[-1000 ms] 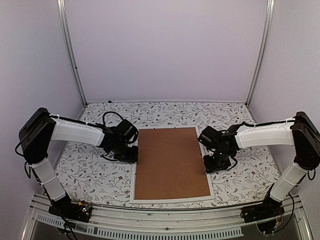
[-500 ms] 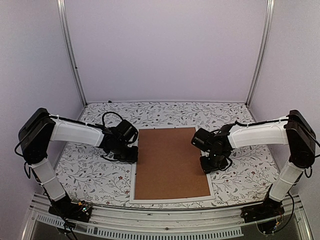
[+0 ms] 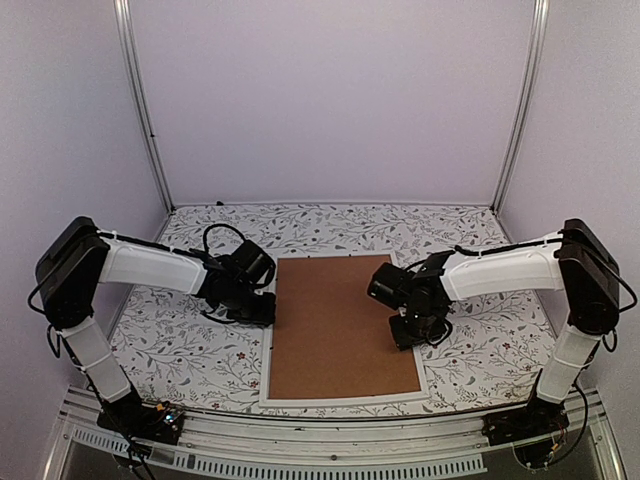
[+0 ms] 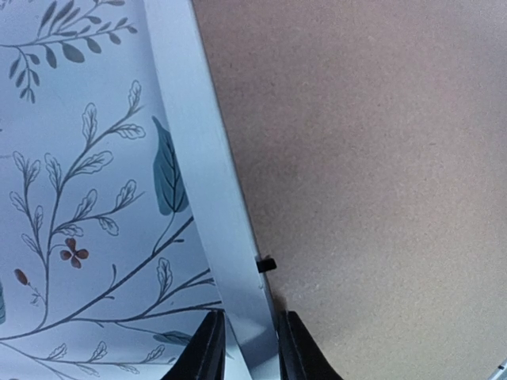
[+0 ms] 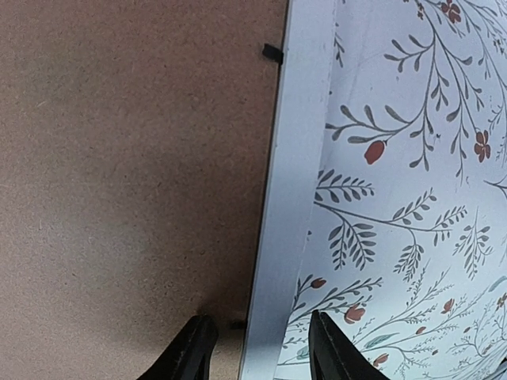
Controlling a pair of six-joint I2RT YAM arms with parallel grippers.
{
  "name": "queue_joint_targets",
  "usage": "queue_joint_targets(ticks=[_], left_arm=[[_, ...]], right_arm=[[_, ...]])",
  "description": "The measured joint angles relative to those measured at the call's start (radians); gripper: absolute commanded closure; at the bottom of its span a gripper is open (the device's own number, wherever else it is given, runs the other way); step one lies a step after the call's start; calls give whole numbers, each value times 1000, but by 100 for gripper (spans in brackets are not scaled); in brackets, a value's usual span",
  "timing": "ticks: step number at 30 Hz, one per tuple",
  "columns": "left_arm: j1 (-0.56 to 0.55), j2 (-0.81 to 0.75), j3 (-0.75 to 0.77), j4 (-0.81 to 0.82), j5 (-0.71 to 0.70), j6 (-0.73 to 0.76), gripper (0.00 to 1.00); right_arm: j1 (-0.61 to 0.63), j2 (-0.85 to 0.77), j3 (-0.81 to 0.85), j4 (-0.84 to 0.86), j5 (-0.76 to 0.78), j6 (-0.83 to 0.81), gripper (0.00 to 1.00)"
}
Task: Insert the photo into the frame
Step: Press the fastener onto the backboard, then rotate the photo frame at the center of the board.
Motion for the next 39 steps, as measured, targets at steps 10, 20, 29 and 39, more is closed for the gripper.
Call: queue_joint_targets(ticks=[10, 20, 29, 39], left_arm=[[-3, -16, -6, -15, -5, 0, 54], [-6, -117, -4, -36, -42, 7, 24], [-6, -226, -3, -37, -79, 8, 23], [35, -235, -2, -62, -77, 55, 23]], right_arm=[[-99, -97, -111, 164, -169, -51, 45], [-253, -95, -115, 306, -266, -183, 40], [-338, -26, -97, 358, -334, -308, 70], [-362, 9, -50, 367, -396, -492, 91]])
